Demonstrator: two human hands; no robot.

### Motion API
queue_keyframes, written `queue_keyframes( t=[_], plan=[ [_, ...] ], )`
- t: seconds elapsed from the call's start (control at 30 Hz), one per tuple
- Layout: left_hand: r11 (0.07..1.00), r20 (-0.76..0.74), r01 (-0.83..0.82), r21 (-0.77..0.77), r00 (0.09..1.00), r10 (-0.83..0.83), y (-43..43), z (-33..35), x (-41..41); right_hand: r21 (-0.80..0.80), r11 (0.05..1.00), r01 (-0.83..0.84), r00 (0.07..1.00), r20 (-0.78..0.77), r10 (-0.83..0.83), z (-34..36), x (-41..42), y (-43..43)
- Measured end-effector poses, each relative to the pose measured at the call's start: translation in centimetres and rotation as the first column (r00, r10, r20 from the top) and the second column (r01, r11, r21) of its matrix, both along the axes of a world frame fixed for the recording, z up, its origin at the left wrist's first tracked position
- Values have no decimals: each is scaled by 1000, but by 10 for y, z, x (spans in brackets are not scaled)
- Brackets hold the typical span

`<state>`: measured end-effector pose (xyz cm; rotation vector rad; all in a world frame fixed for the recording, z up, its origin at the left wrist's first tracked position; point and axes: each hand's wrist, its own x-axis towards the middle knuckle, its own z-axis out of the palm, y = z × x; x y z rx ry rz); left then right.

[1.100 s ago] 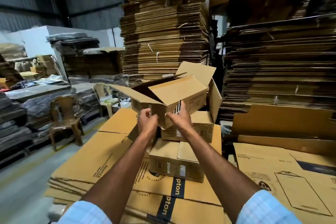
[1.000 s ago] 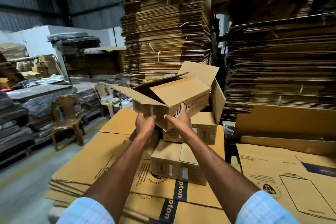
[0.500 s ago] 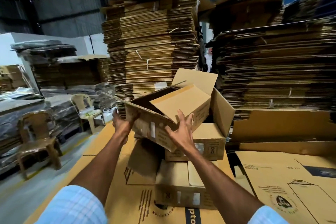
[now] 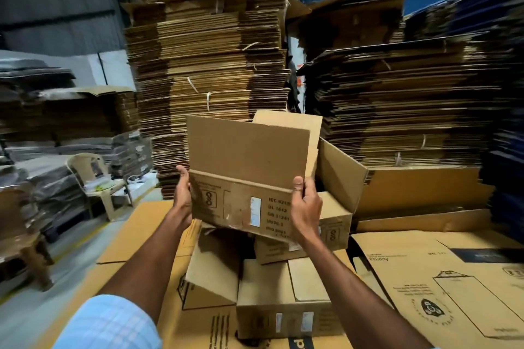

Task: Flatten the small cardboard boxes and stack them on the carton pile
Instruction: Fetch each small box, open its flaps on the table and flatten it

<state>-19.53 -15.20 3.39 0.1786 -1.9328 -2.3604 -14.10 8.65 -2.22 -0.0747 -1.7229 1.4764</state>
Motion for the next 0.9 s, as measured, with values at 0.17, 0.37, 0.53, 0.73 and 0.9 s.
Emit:
queue_keyframes(
  t=[0.17, 0.37, 0.53, 0.73, 0.9],
  plan=[
    [986, -43, 136, 92, 990, -133, 10, 7, 13, -38, 999, 13, 993, -115, -17, 20, 23, 18],
    [996, 133, 86, 33, 987, -89, 28, 37, 63, -63, 998, -14, 989, -151, 5, 40, 67, 57],
    [1000, 73, -16, -11, 997, 17, 57, 38, 126, -12, 995, -103, 977, -187, 99, 56, 111, 103],
    [989, -43, -128, -73, 991, 125, 104, 28, 228, 82, 979, -187, 959, -201, 200, 71, 171, 159],
    [967, -189, -216, -132, 963, 190, 152, 27, 319, 134, 952, -275, 927, -227, 300, 83, 245, 195]
  ],
)
